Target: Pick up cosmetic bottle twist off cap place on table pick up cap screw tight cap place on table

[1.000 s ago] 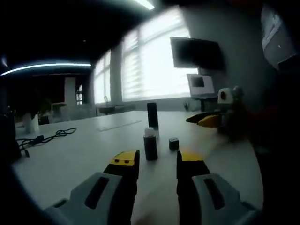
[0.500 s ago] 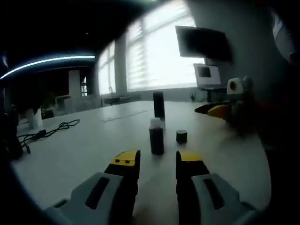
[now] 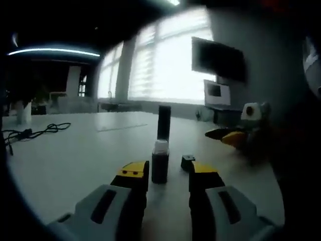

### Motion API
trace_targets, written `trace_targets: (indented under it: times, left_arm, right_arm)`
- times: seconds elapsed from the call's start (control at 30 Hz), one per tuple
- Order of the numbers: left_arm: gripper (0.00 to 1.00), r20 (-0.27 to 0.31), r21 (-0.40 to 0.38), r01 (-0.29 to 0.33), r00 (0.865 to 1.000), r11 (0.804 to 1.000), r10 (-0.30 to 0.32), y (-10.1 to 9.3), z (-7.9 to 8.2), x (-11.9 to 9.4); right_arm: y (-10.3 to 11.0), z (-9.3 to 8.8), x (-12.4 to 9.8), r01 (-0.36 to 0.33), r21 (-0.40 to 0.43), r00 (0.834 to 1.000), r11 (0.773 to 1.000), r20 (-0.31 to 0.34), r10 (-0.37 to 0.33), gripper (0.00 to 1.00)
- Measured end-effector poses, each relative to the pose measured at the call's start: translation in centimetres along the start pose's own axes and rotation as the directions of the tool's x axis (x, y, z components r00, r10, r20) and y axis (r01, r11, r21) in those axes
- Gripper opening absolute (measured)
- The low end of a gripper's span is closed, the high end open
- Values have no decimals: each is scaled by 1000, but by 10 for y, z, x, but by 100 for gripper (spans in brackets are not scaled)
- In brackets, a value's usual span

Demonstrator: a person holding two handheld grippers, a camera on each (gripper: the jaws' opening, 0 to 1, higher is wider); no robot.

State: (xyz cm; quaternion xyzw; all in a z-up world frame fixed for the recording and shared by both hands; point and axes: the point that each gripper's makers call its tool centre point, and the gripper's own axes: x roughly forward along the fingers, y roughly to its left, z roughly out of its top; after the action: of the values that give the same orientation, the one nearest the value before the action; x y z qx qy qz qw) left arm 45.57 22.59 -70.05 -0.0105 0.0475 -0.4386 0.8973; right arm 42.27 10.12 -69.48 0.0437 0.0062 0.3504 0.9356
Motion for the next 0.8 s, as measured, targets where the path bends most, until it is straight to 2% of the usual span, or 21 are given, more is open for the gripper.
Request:
trace_targets:
  times: [0.07, 0.13, 0.23, 0.33, 0.47, 0.67, 0.8]
  left_arm:
    - [23, -9, -36, -25, 1000, 999, 25, 5, -5, 4]
    - [27, -1, -26, -61, 998, 998, 61, 11, -6, 6]
    - [27, -4, -30, -84, 996, 996, 84, 14, -9, 9]
    - [24, 11, -34, -71, 997, 997, 72, 10, -7, 13]
    - [22, -2, 19, -65, 998, 998, 65, 6, -10, 21]
    - [22, 16, 35, -76, 997, 996, 76, 8, -7, 35]
    - [19, -8, 47, -76, 997, 996, 76, 8, -11, 41]
  right_arm:
    - [0, 0, 0, 1, 0, 1000, 1000, -1, -1, 29]
    - [0, 0, 0, 2, 1, 1000, 1000, 1, -2, 29]
    - [0, 0, 0, 4, 2, 1000, 1000, 2, -4, 29]
    - [0, 0, 0, 2, 0, 1000, 1000, 2, -2, 29]
    - [0, 1, -1, 1, 5, 1000, 1000, 6, -1, 29]
    - [0, 2, -1, 0, 6, 1000, 1000, 9, 0, 29]
    - [-1, 3, -2, 2, 10, 1000, 1000, 14, -2, 28]
